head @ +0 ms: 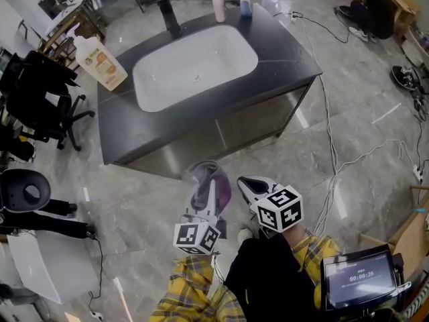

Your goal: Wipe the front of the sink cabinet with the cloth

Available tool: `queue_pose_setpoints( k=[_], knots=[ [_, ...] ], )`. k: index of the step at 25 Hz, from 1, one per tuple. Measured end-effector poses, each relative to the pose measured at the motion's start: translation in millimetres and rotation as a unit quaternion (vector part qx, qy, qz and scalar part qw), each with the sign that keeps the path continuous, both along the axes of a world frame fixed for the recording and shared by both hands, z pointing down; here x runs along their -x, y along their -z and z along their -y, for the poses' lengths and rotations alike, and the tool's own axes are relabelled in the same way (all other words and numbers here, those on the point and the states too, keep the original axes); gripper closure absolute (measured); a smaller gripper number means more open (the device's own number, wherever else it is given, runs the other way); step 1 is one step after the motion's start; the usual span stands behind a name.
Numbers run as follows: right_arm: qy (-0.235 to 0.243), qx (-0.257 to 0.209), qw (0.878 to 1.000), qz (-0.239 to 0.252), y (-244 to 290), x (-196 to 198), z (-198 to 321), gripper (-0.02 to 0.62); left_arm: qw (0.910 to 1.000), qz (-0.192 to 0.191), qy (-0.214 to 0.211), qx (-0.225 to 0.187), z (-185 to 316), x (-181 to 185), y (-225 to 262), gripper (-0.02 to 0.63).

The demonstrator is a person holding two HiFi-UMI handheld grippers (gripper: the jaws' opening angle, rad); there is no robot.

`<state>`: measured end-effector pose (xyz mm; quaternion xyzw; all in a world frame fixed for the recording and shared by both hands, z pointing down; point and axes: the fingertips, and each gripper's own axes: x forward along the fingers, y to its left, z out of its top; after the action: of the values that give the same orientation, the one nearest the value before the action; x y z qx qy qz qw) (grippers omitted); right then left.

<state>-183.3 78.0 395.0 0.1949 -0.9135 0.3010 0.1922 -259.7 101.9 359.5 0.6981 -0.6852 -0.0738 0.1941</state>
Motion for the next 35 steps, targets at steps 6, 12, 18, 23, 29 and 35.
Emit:
queue_pose_setpoints(
  k=[6, 12, 18, 23, 29, 35],
  knots=[
    [-0.022, -0.003, 0.999, 0.029, 28.8, -0.7, -12.3, 0.589, 0.9999, 0.009, -0.009, -0.01, -11.1, -0.6, 19.6, 0.555],
    [-0.032, -0.013, 0.999, 0.042, 40.2, -13.2, -10.7, 0.589, 0.9997, 0.016, -0.002, -0.021, -13.0, -6.3, 29.0, 0.555],
    [-0.018, -0.031, 0.999, 0.031, 27.1, -28.4, 0.0, 0.589, 0.9993, 0.033, 0.013, -0.011, -5.5, -19.1, 14.6, 0.555],
    [0.003, -0.039, 0.999, 0.022, 15.5, -47.0, 13.9, 0.589, 0.9983, 0.046, 0.036, 0.002, 13.1, -32.8, 1.7, 0.555],
    [0.017, -0.035, 0.999, 0.022, 6.6, -67.1, 41.4, 0.589, 0.9967, 0.05, 0.063, 0.01, 41.1, -44.9, -12.3, 0.555],
    [0.02, -0.027, 0.999, 0.018, -7.1, -85.6, 70.3, 0.589, 0.9951, 0.051, 0.082, 0.02, 72.6, -49.6, -29.3, 0.555]
  ],
)
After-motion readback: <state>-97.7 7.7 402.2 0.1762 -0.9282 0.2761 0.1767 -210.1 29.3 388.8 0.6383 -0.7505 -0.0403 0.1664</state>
